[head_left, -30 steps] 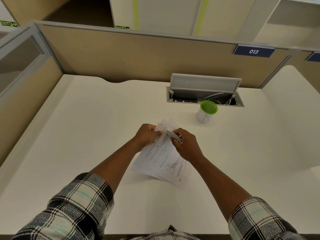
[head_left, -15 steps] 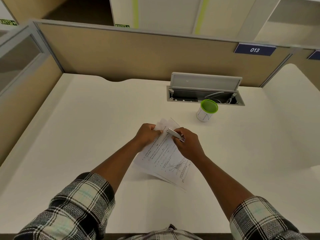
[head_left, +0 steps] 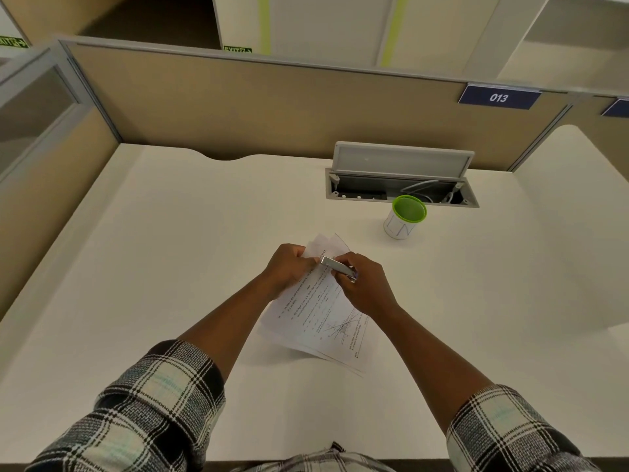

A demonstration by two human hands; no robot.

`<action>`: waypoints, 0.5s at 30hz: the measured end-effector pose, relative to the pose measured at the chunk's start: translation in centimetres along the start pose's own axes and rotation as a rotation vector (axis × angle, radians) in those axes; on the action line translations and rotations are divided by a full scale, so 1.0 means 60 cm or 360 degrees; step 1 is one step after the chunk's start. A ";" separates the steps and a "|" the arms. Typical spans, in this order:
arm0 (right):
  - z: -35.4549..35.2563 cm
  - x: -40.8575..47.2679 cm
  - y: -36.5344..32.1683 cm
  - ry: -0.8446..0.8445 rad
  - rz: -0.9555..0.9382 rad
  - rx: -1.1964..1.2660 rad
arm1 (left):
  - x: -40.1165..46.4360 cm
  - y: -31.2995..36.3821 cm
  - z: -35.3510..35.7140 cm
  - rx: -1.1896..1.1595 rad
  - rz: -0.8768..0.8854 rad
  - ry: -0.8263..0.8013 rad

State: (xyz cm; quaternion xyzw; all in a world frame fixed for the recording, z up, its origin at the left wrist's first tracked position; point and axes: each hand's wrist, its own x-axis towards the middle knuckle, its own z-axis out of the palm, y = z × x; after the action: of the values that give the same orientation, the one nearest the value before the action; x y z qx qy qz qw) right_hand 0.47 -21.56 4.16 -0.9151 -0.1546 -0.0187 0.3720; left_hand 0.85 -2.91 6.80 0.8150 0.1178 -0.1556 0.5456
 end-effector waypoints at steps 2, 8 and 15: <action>0.000 -0.001 0.000 0.0006 0.0011 0.0017 | 0.000 -0.001 -0.001 -0.0031 -0.0014 -0.0008; 0.001 0.001 0.001 -0.0106 0.0138 0.0121 | 0.004 -0.007 -0.003 -0.0043 -0.0051 -0.0002; 0.000 0.000 0.007 -0.0154 0.0221 0.0222 | 0.011 -0.012 -0.009 -0.0049 -0.0054 0.0019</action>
State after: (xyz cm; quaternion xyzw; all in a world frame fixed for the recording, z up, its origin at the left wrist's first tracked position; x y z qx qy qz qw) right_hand 0.58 -21.84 3.91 -0.8954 -0.1096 0.0620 0.4272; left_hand 1.27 -2.15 6.12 0.8053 0.1374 -0.1582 0.5547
